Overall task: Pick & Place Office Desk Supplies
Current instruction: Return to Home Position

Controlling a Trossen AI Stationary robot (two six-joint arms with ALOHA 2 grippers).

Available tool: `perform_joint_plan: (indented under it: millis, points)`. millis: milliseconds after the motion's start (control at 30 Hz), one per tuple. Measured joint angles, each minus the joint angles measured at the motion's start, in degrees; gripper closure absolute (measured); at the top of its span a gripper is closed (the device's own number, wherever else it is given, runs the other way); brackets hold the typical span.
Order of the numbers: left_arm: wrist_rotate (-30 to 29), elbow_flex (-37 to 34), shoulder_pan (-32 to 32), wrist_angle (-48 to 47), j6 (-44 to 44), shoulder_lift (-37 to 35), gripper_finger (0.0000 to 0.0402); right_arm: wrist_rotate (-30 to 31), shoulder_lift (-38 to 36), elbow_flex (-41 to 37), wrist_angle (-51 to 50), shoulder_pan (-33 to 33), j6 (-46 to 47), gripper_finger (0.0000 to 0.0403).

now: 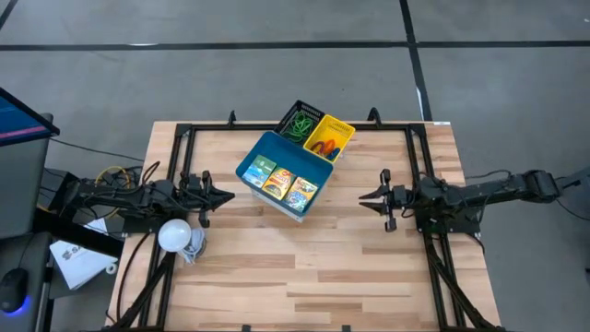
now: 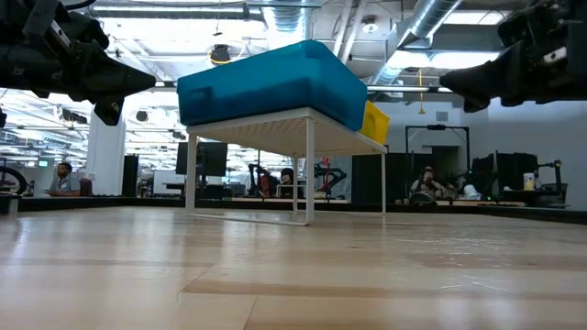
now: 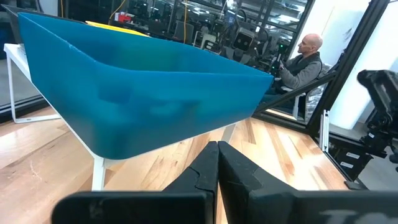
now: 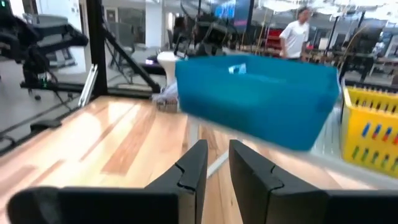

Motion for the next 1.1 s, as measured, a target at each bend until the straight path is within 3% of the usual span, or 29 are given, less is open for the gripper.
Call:
perform_joint_plan:
  millis: [300, 367, 1100]
  points:
    - [0.0, 0.0, 0.0, 0.0, 0.0, 0.0, 0.0401, 1.5, -25.8, 0.0, -29.4, 0.0, 0.5, 0.0339]
    - [0.0, 0.0, 0.0, 0.0, 0.0, 0.0, 0.0401, 0.2, -30.2, 0.0, -29.5, -0.4, 0.5, 0.0339]
    - [0.0, 0.0, 0.1, 0.2, 0.0, 0.4, 0.0401, -1.3, -30.6, 0.0, -29.9, -1.9, 5.6, 0.0339]
